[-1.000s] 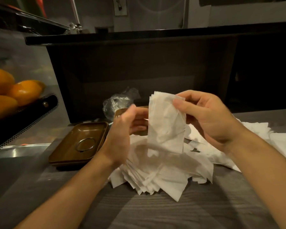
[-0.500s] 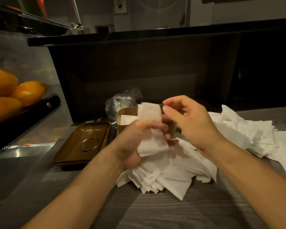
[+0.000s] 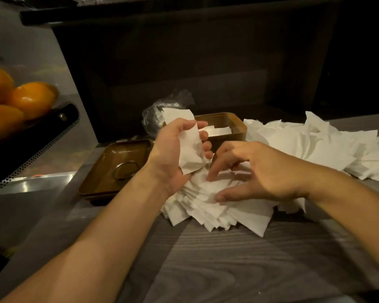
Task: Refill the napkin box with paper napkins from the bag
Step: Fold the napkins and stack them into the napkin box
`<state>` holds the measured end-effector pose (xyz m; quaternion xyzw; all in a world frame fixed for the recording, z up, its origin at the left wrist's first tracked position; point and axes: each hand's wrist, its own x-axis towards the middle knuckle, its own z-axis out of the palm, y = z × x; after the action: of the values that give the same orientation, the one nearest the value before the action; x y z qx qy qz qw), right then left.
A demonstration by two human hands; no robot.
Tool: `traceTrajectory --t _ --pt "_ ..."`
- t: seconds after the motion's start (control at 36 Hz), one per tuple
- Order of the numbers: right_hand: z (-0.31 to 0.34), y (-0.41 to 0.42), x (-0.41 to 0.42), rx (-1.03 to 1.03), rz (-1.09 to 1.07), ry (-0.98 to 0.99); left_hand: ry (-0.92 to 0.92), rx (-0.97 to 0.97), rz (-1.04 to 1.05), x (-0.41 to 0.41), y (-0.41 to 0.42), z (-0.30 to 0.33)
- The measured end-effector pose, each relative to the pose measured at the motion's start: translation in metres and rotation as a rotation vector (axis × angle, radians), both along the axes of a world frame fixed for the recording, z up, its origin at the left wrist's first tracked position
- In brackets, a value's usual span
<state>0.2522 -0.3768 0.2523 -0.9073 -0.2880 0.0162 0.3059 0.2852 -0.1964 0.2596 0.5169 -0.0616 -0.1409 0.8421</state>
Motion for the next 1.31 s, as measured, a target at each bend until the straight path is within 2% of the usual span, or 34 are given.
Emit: traceTrajectory --t 0.08,0.22,0.44,0.53,0.67,0.83,0.94,1.06,1.17,1.22,1.31 --pt "-0.002 0.002 0.0 -0.017 0.006 -0.012 -0.01 0.016 -0.006 0.001 0.001 -0.001" --pt "-0.002 0.003 -0.003 0.134 0.014 -0.048 -0.071 0.048 -0.015 0.0 0.002 0.003" --pt "-0.006 -0.001 0.002 0.204 -0.033 -0.259 -0.244 0.296 0.028 -0.004 0.009 0.005" --pt "-0.006 -0.002 0.005 0.318 -0.093 -0.385 -0.273 0.356 0.046 -0.005 0.014 0.007" --pt "-0.001 -0.005 0.006 0.473 -0.166 -0.409 -0.347 0.52 0.078 -0.009 0.011 0.007" --pt "0.007 -0.002 0.006 0.673 -0.245 -0.551 -0.385 0.478 0.086 -0.014 0.002 0.01" --pt "0.008 0.002 0.007 0.707 -0.33 -0.606 -0.379 0.486 0.084 -0.014 0.003 0.006" --pt "0.007 -0.003 0.013 0.769 -0.431 -0.528 -0.455 0.432 0.013 -0.017 0.011 0.004" --pt "0.005 -0.006 0.017 0.809 -0.486 -0.37 -0.483 0.507 0.018 -0.016 0.011 0.005" --pt "0.006 -0.007 0.017 0.858 -0.455 -0.205 -0.443 0.521 0.048 -0.016 0.009 0.007" --pt "0.01 -0.01 0.012 0.927 -0.29 0.142 -0.39 0.471 0.095 -0.015 0.008 0.008"
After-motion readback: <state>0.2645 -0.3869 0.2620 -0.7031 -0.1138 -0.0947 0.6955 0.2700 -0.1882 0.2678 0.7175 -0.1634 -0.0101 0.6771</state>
